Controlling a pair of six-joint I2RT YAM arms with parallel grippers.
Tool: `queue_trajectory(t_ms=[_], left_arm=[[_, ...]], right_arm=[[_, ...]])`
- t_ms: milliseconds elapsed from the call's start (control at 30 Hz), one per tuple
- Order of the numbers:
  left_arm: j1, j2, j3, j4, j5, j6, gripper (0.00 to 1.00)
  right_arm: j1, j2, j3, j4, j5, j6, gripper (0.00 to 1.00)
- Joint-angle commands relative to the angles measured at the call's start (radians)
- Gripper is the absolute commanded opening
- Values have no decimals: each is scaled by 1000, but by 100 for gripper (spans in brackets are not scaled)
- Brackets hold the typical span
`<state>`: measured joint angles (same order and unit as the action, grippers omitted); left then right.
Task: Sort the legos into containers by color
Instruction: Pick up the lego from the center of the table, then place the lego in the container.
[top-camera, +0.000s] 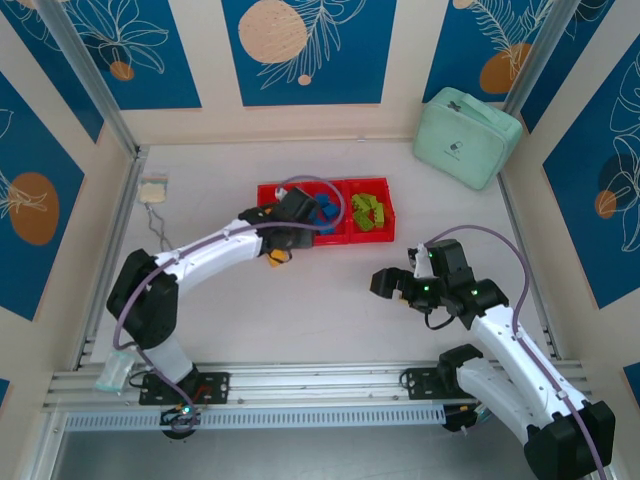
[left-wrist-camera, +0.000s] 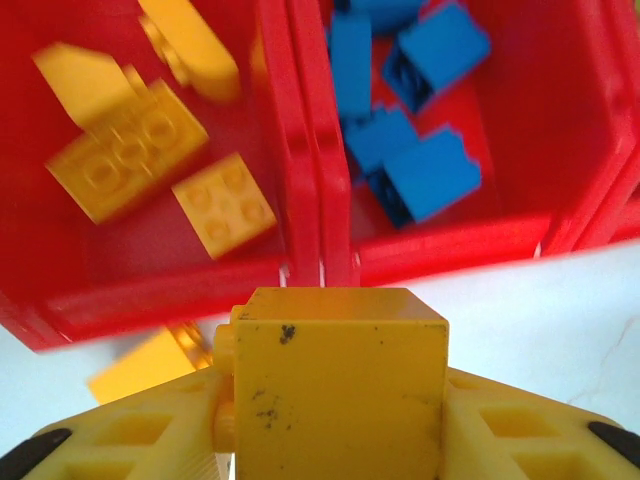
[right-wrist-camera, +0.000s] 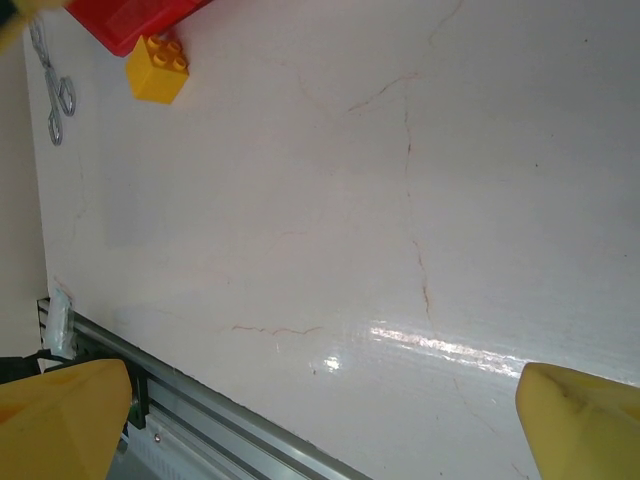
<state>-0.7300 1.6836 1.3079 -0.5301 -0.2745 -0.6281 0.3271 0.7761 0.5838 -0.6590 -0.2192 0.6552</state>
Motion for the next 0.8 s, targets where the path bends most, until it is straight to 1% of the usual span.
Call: queue_trajectory(t_ms=[0, 133, 233, 433, 533, 633, 667, 767], left_arm=[[63, -16, 67, -77, -37, 65, 48], [140, 37, 145, -89, -13, 86, 47], [176, 106, 225, -123, -14, 97, 47], [205, 254, 358, -124, 20, 116, 48], [206, 304, 407, -135, 21, 97, 51], [207, 308, 408, -128, 13, 87, 57], [207, 305, 406, -129, 8, 90, 60], [207, 272, 366, -133, -12, 91, 71]], right_arm=[[-5, -14, 18, -10, -4, -11, 99], [-6, -35, 10, -28, -14, -26, 99], [-5, -61, -1, -35, -34, -26, 99], [1, -92, -18, -34, -44, -7, 99], [9, -89, -22, -39, -48, 0, 99], [14, -96, -18, -53, -49, 6, 99], [17, -101, -18, -54, -47, 10, 99], [20, -109, -15, -59, -46, 20, 99]])
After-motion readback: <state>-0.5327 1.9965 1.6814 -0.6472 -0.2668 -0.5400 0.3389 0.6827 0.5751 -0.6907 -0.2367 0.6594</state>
